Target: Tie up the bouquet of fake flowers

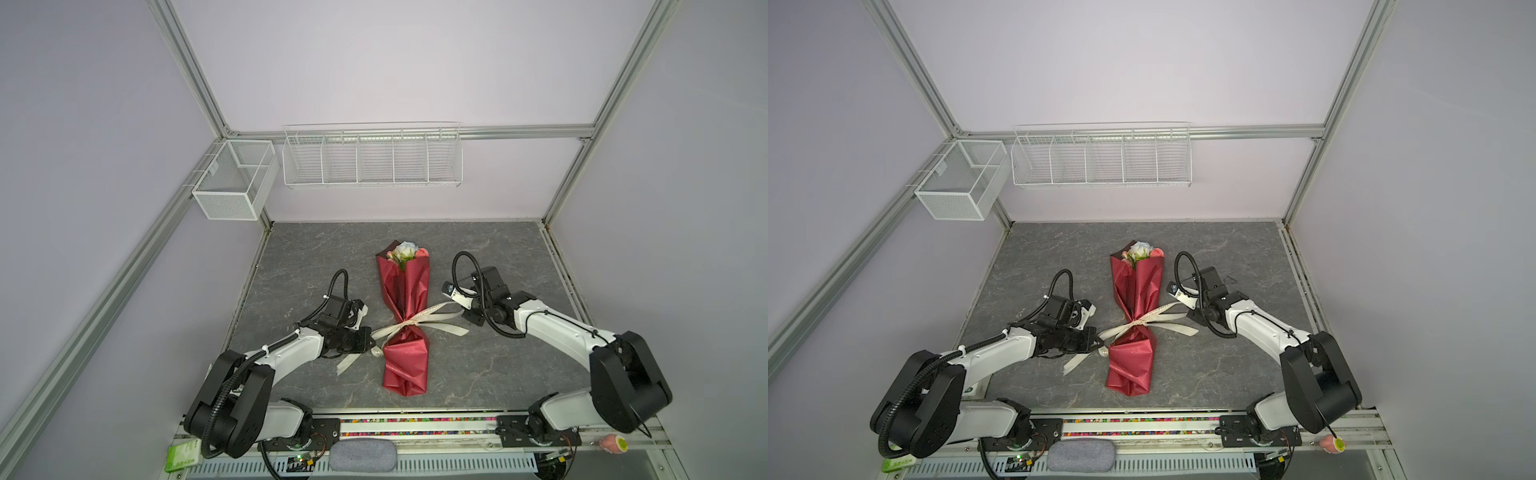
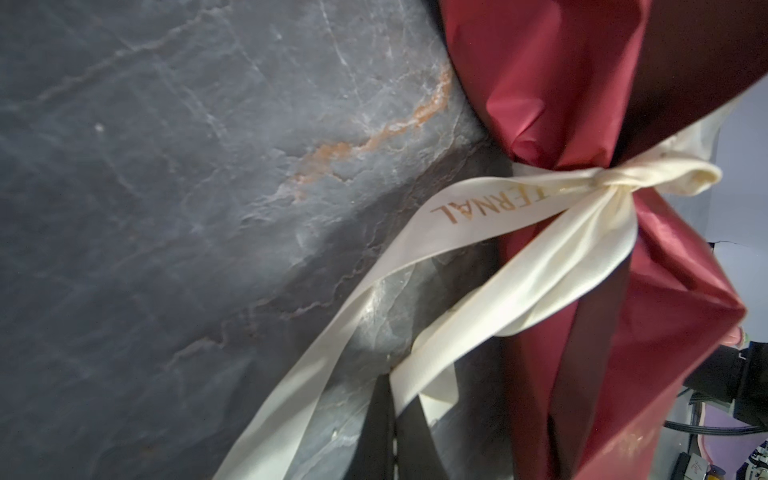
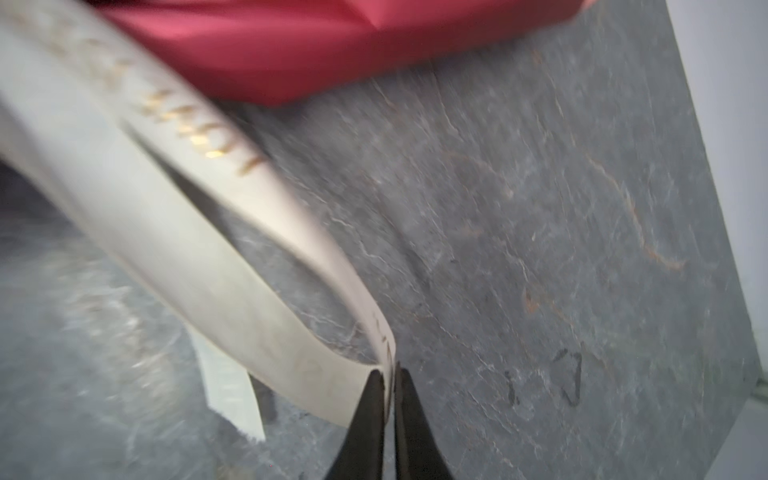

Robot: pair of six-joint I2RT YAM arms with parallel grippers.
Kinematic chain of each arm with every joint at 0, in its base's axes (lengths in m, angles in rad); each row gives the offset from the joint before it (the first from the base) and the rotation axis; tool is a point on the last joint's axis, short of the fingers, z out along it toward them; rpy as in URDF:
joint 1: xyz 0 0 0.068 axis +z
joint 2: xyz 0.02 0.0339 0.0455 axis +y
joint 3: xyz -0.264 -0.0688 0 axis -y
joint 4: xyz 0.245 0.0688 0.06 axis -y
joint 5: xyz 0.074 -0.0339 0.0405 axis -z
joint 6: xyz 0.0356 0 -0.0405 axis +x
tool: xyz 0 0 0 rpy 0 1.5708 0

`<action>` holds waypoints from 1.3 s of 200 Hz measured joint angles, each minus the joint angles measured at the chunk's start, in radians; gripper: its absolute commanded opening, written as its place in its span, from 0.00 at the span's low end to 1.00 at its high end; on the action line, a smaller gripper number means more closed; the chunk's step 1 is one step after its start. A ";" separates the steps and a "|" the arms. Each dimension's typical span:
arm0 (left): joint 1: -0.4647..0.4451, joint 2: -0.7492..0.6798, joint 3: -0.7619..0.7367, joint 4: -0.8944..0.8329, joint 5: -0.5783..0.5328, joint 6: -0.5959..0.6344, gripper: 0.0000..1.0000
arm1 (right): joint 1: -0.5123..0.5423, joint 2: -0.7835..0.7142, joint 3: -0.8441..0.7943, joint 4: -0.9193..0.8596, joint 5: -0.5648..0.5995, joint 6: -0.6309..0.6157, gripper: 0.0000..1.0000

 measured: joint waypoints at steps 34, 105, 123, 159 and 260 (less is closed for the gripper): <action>0.000 -0.002 0.007 -0.008 0.010 0.005 0.00 | 0.071 0.016 0.021 -0.011 -0.051 -0.046 0.28; 0.001 -0.002 0.045 -0.050 0.010 0.031 0.00 | 0.142 0.198 0.111 0.053 -0.048 -0.111 0.35; 0.001 -0.002 0.045 -0.058 0.010 0.032 0.00 | 0.170 0.242 0.118 0.127 -0.039 -0.143 0.36; 0.001 -0.002 0.050 -0.068 0.010 0.039 0.00 | 0.200 0.293 0.121 0.187 -0.037 -0.195 0.36; 0.001 -0.001 0.061 -0.089 -0.020 0.038 0.00 | 0.210 0.279 0.106 0.211 0.017 -0.185 0.07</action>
